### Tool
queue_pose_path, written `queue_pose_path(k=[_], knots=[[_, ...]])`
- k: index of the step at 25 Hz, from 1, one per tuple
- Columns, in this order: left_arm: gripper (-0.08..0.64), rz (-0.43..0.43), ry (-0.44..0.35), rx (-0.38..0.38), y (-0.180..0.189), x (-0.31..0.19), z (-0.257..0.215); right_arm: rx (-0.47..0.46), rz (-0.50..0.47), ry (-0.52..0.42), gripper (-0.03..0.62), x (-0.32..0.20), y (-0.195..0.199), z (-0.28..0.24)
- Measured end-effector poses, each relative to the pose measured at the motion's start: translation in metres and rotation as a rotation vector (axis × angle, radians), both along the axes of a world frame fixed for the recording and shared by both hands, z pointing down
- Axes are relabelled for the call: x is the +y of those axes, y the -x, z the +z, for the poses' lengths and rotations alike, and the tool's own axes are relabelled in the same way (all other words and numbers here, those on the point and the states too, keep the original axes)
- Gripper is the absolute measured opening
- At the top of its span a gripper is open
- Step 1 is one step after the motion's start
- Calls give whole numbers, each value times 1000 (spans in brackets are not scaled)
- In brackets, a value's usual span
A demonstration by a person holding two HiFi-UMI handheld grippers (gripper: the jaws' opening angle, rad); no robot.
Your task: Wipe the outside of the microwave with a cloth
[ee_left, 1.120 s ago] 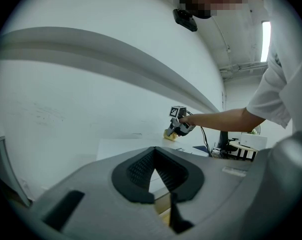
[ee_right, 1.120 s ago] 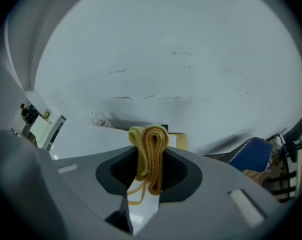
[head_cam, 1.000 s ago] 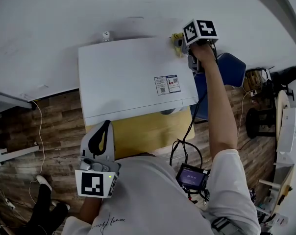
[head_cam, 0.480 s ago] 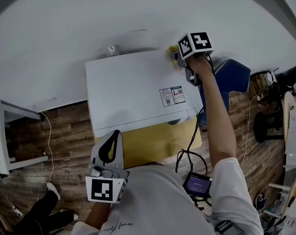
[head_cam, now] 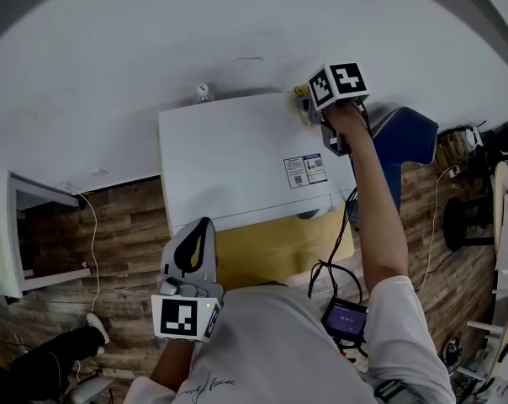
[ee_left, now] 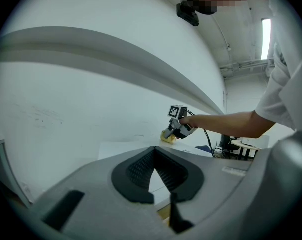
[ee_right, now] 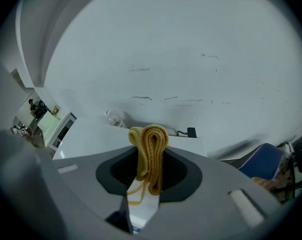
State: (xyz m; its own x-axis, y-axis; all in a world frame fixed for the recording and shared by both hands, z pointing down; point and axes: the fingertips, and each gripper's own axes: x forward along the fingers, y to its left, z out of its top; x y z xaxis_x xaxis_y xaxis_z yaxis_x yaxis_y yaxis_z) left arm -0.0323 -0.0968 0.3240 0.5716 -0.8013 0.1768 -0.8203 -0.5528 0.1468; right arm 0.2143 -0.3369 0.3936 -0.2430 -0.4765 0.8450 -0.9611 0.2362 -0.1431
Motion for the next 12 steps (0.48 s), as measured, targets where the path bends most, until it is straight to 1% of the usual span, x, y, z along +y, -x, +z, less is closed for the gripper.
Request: queue_pose_path(k=[7,12], knots=[[-9,-20,-2,-2,4,-12,-1,-6,-24,1,115,2,17,0],[-9,-2,-13,-17,-3,-11,1,-9,-45,6,115,0,30,1]])
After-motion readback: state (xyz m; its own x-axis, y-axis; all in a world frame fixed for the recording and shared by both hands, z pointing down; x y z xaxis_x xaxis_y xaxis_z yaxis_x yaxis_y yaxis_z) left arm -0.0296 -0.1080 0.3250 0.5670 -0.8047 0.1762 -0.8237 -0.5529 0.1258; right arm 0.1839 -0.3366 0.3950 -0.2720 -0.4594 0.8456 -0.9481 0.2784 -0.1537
